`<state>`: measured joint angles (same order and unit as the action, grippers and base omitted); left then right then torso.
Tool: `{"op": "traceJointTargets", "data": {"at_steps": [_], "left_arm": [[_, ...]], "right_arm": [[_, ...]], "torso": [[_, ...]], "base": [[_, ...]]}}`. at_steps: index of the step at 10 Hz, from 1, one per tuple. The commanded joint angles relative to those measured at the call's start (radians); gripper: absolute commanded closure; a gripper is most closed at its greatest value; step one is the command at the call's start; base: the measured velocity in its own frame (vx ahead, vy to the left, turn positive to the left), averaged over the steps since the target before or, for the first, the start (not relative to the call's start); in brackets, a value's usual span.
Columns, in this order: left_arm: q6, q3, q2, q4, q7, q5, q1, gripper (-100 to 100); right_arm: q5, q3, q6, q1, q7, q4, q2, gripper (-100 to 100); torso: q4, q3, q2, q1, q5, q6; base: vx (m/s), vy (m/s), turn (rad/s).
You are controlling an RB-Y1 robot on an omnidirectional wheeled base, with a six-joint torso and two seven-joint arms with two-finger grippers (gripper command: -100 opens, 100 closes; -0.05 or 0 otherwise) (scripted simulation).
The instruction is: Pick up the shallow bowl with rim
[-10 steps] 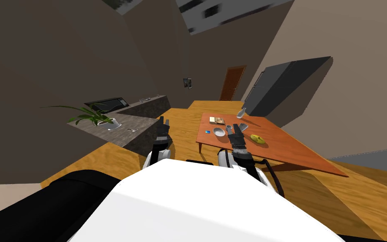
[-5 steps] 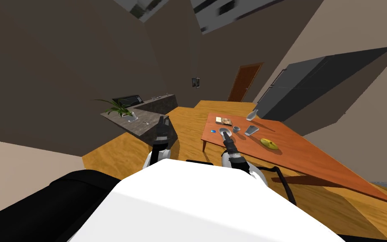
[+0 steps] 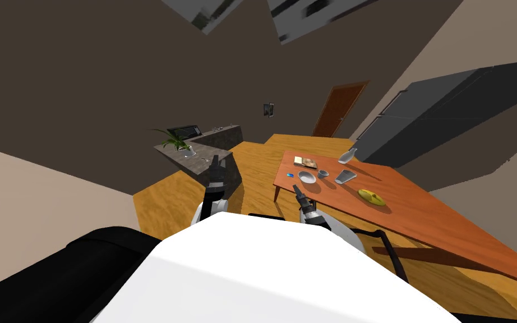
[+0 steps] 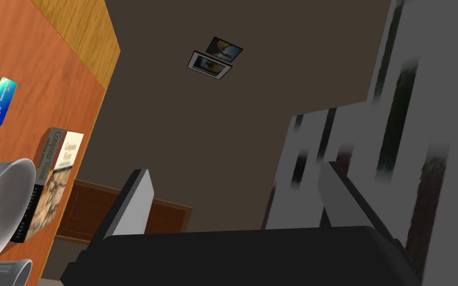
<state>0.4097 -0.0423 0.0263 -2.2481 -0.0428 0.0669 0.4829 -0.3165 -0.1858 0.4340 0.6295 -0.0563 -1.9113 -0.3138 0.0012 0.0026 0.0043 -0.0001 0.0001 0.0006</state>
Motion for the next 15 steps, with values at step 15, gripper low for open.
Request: {"op": "traceJointTargets", "data": {"at_steps": [15], "left_arm": [[0.000,0.000,0.000,0.000,0.000,0.000,0.000,0]], "right_arm": [[-0.249,-0.103,-0.128,0.053,0.090,0.395,-0.264,-100]], "torso": [[-0.001,-0.002,-0.004,-0.002,0.000,0.000]], "base": [[-0.022,0.036,0.186]]}}
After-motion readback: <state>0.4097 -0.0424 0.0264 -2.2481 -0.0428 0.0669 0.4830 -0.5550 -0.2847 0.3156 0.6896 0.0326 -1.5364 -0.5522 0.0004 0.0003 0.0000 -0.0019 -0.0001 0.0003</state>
